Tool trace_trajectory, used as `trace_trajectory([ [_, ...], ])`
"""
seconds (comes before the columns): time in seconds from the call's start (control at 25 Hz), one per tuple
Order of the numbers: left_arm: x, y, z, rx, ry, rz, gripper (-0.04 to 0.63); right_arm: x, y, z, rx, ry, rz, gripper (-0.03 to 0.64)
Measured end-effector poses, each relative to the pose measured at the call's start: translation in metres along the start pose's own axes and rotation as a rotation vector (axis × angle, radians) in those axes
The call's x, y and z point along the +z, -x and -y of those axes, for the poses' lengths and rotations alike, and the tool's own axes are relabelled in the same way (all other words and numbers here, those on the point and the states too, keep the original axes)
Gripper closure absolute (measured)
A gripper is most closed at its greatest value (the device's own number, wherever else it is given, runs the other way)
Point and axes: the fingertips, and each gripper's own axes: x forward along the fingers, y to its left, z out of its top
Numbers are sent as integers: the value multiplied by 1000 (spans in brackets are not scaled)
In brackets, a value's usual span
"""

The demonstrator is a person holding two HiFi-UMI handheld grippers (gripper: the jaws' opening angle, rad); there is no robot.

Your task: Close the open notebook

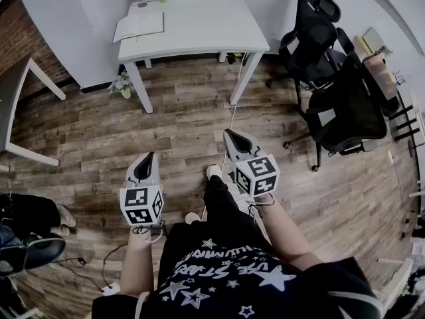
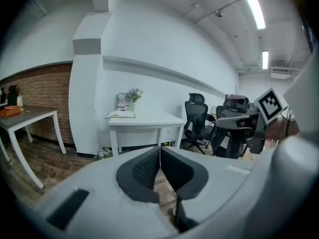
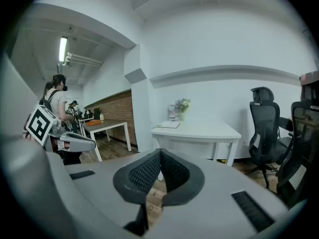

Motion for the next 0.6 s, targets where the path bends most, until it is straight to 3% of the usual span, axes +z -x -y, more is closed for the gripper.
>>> trace_trajectory([
  [0.6, -13, 55, 22, 3, -1, 20, 572, -9, 43, -22, -2, -6, 15, 615],
])
